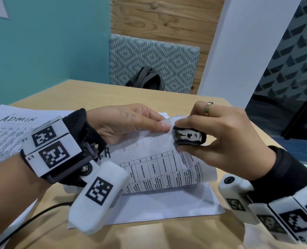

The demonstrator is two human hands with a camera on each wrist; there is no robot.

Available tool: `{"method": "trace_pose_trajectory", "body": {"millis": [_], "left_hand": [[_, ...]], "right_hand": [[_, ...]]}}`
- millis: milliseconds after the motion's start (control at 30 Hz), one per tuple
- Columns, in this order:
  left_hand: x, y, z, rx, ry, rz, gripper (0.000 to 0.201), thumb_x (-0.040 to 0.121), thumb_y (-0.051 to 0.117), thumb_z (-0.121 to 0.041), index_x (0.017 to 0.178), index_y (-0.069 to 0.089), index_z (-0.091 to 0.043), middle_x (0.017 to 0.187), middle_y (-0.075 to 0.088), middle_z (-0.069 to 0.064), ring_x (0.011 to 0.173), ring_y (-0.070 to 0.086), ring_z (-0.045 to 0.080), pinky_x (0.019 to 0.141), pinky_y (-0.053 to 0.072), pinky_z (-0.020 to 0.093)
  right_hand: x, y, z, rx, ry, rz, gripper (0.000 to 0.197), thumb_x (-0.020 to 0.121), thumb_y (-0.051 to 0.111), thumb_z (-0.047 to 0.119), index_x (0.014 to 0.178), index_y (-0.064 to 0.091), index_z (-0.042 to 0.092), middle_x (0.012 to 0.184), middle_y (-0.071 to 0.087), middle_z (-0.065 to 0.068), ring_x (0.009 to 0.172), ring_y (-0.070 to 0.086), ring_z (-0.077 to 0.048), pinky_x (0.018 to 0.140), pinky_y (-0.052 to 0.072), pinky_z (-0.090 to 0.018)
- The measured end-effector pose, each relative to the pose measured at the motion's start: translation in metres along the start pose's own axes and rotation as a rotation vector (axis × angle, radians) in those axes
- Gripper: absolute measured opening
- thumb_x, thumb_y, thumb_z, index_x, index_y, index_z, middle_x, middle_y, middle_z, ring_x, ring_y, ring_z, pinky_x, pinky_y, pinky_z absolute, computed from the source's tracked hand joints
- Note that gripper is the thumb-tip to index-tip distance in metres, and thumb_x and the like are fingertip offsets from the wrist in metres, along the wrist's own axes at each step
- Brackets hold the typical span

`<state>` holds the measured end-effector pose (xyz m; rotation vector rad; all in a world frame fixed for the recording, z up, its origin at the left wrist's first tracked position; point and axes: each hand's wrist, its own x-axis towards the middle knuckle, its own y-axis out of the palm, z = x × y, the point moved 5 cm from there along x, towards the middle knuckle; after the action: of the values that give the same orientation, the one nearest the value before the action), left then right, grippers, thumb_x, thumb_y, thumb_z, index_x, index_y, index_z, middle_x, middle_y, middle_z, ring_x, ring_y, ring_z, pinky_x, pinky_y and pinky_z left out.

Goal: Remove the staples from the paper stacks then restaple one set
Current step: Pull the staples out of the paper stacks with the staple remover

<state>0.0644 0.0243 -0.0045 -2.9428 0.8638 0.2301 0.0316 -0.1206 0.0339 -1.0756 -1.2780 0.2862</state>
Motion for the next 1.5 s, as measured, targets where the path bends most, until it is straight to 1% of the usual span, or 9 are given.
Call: {"method": "trace_pose_trajectory", "body": {"millis": [267,367,567,800,967,1133,1233,1333,1500], "left_hand": [[-0.002,0.005,-0.001,-0.009,-0.001,0.037,0.01,0.078,0.066,-0.007,0.085,0.07,-0.002,0.081,0.071,0.013,0.066,0.067,0.018,0.067,0.056,0.026],[-0.001,0.003,0.0,0.055,0.015,-0.001,0.022,0.07,0.067,-0.007,0.09,0.07,0.001,0.086,0.071,0.016,0.07,0.067,0.02,0.069,0.056,0.027],[-0.002,0.007,-0.007,0.111,0.112,-0.055,0.014,0.066,0.07,-0.007,0.078,0.067,0.001,0.07,0.069,0.005,0.062,0.064,0.009,0.061,0.052,0.016],[-0.004,0.007,-0.01,0.131,0.106,-0.071,0.018,0.068,0.068,-0.011,0.082,0.067,0.0,0.071,0.069,0.004,0.062,0.064,0.008,0.06,0.051,0.015],[-0.003,0.005,-0.007,0.137,0.044,-0.102,0.026,0.067,0.067,-0.013,0.087,0.066,0.003,0.08,0.067,0.012,0.065,0.062,0.016,0.065,0.053,0.022],[-0.002,0.008,-0.007,0.081,0.039,-0.097,0.035,0.066,0.066,-0.013,0.095,0.066,0.006,0.089,0.068,0.017,0.073,0.064,0.019,0.075,0.055,0.026],[-0.001,0.008,-0.006,0.083,0.068,-0.097,0.037,0.07,0.072,-0.009,0.102,0.064,0.009,0.093,0.067,0.019,0.075,0.064,0.02,0.078,0.054,0.028],[-0.001,0.006,-0.006,0.032,0.079,-0.095,0.028,0.069,0.067,-0.011,0.093,0.069,0.003,0.084,0.07,0.015,0.065,0.065,0.018,0.067,0.055,0.024],[-0.001,0.009,-0.005,-0.045,0.047,-0.05,0.014,0.07,0.064,-0.011,0.081,0.071,-0.006,0.078,0.069,0.013,0.064,0.065,0.02,0.066,0.055,0.027]], "right_hand": [[0.0,0.0,-0.003,0.102,0.078,-0.016,0.023,0.061,0.078,0.019,0.08,0.072,0.009,0.067,0.051,0.0,0.055,0.046,-0.02,0.046,0.043,-0.032],[0.001,0.0,-0.003,0.169,0.108,-0.039,0.025,0.06,0.08,0.022,0.08,0.073,0.01,0.066,0.051,0.001,0.057,0.046,-0.014,0.051,0.041,-0.03],[0.002,0.0,-0.007,0.331,0.17,-0.089,0.03,0.056,0.084,0.024,0.081,0.073,0.01,0.067,0.056,0.003,0.063,0.049,-0.005,0.056,0.039,-0.016],[0.001,-0.001,-0.009,0.366,0.215,-0.119,0.031,0.056,0.083,0.024,0.082,0.073,0.012,0.07,0.058,0.005,0.065,0.052,-0.004,0.058,0.04,-0.014],[0.0,-0.001,0.002,0.101,0.101,-0.098,0.023,0.063,0.078,0.02,0.083,0.073,0.01,0.07,0.054,0.001,0.055,0.051,-0.019,0.05,0.046,-0.033],[-0.001,-0.003,0.002,0.076,0.132,-0.121,0.024,0.062,0.078,0.022,0.082,0.073,0.01,0.07,0.056,-0.001,0.058,0.051,-0.018,0.05,0.046,-0.034],[0.0,-0.004,-0.001,0.212,0.243,-0.142,0.027,0.057,0.08,0.025,0.08,0.074,0.013,0.069,0.059,0.001,0.063,0.054,-0.013,0.057,0.045,-0.026],[0.0,-0.005,-0.007,0.383,0.367,-0.146,0.029,0.051,0.084,0.027,0.077,0.074,0.017,0.068,0.063,0.008,0.068,0.059,-0.008,0.063,0.042,-0.012],[-0.001,-0.002,-0.019,0.76,0.511,-0.141,0.034,0.043,0.089,0.019,0.073,0.073,0.018,0.074,0.07,0.0,0.07,0.065,-0.01,0.069,0.052,-0.025]]}}
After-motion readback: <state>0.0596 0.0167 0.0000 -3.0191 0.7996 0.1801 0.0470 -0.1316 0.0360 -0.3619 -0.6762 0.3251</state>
